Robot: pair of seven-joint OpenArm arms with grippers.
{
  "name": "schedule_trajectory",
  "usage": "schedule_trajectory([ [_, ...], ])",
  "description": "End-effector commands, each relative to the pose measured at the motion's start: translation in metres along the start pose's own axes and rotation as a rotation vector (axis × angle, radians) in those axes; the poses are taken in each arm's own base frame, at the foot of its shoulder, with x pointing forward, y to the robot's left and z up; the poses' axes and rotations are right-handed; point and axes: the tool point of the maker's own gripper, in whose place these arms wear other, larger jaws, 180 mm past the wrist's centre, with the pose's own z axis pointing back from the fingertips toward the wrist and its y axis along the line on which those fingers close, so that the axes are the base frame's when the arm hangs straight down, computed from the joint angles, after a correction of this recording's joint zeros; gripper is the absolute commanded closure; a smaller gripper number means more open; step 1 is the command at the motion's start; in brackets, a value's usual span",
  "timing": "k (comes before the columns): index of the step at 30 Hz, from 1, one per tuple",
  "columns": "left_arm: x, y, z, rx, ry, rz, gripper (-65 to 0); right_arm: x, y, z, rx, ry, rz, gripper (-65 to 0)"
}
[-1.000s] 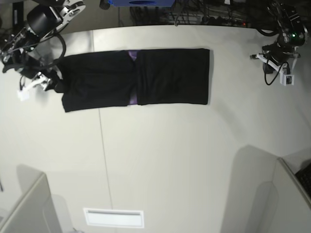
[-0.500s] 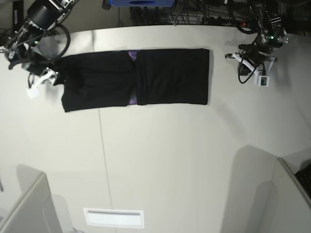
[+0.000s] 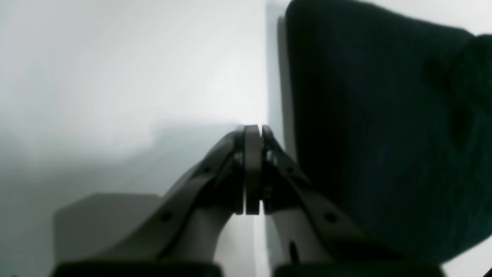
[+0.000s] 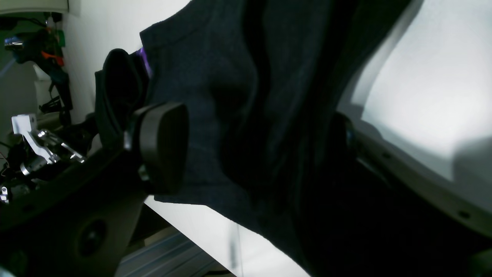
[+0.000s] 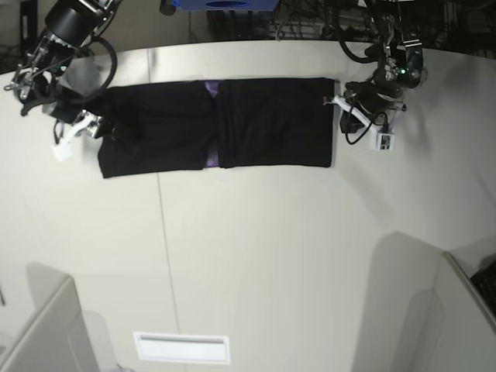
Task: Fold the T-shirt properly
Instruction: 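Grasp both ends of the shortened strip with both grippers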
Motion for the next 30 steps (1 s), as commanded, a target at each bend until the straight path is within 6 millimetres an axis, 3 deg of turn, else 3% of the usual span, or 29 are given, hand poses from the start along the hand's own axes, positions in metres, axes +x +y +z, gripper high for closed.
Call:
schedule_trajectory([
  [1, -0.004, 0.000, 0.001, 0.003, 0.020, -0.013, 0.0, -0.013, -0.010, 0.001, -0.051, 0.072, -0.005, -45.9],
  [7, 0.000, -0.009, -0.003, -0.013, 0.006, 0.008, 0.0, -0.012, -0.009, 0.001, -0.051, 0.074, -0.001, -45.5],
  [13, 0.004, -0.010, -0.004, -0.015, -0.003, 0.005, 0.0, -0.012, -0.009, 0.000, -0.054, 0.083, 0.009, -30.2],
  [18, 0.005, -0.010, -0.004, -0.015, -0.005, 0.005, 0.0, -0.015, -0.001, -0.009, -0.039, 0.120, 0.039, -26.4],
  [19, 0.005, -0.010, -0.004, -0.015, -0.003, 0.005, 0.0, -0.014, 0.000, -0.009, -0.037, 0.119, 0.042, -23.1],
  [22, 0.003, -0.009, -0.003, -0.014, 0.002, 0.004, 0.0, -0.012, 0.001, -0.011, -0.035, 0.107, 0.042, -3.5],
  [23, 0.003, -0.008, -0.003, -0.012, 0.003, 0.002, 0.0, -0.009, 0.001, -0.010, -0.037, 0.098, 0.045, 0.0],
  [28, 0.000, -0.011, -0.003, -0.017, 0.010, 0.001, 0.0, 0.003, 0.004, -0.005, -0.058, 0.068, -0.009, 0.0],
  [30, -0.003, -0.023, -0.007, -0.047, 0.022, -0.016, 0.0, 0.014, 0.013, 0.002, -0.075, 0.033, 0.004, 0.0],
])
